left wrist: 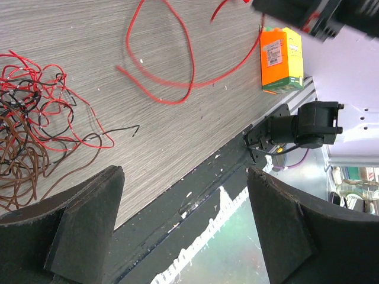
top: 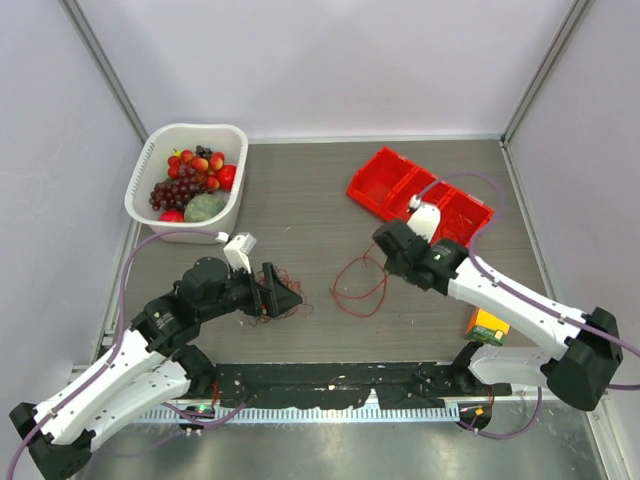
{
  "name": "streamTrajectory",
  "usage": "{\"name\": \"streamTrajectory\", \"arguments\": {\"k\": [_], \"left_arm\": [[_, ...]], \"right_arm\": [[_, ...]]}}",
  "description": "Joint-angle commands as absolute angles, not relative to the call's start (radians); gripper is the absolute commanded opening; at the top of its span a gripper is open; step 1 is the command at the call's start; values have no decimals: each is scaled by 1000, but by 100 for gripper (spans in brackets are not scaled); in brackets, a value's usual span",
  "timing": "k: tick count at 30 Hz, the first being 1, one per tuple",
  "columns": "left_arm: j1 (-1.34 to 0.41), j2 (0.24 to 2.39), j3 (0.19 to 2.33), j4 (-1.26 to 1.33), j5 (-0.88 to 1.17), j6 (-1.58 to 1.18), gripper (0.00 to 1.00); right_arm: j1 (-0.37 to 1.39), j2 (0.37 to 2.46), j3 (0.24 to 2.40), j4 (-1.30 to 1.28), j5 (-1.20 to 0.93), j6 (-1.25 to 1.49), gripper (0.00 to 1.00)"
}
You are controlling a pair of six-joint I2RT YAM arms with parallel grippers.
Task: Untangle the cables
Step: Pick up the cable at the center of the board.
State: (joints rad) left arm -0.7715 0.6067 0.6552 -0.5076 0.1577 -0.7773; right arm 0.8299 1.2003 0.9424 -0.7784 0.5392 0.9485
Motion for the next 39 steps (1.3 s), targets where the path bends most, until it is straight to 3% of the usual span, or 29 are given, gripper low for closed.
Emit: {"name": "streamTrajectory", "arguments": {"k": [1, 6, 12, 20, 30, 39], "left_arm": [[-775, 601, 706, -489, 155, -764, 89], [-775, 591, 707, -488, 152, -769, 89], [-775, 611, 716, -482, 163, -770, 89], [-775, 606, 719, -489, 156, -772, 98], [-775, 637, 772, -538, 135, -735, 100], [-775, 713, 815, -528, 150, -706, 100]], "right_arm": [[729, 1140, 1070, -825, 658, 751, 1], [669, 1124, 1224, -831, 679, 609, 1], [591, 1183, 1552, -868, 771, 476, 1], [485, 1345, 1975, -879, 862, 344, 1], [385, 1486, 2314, -806, 838, 243, 1], [376, 1511, 2451, -672, 842, 111, 1]]}}
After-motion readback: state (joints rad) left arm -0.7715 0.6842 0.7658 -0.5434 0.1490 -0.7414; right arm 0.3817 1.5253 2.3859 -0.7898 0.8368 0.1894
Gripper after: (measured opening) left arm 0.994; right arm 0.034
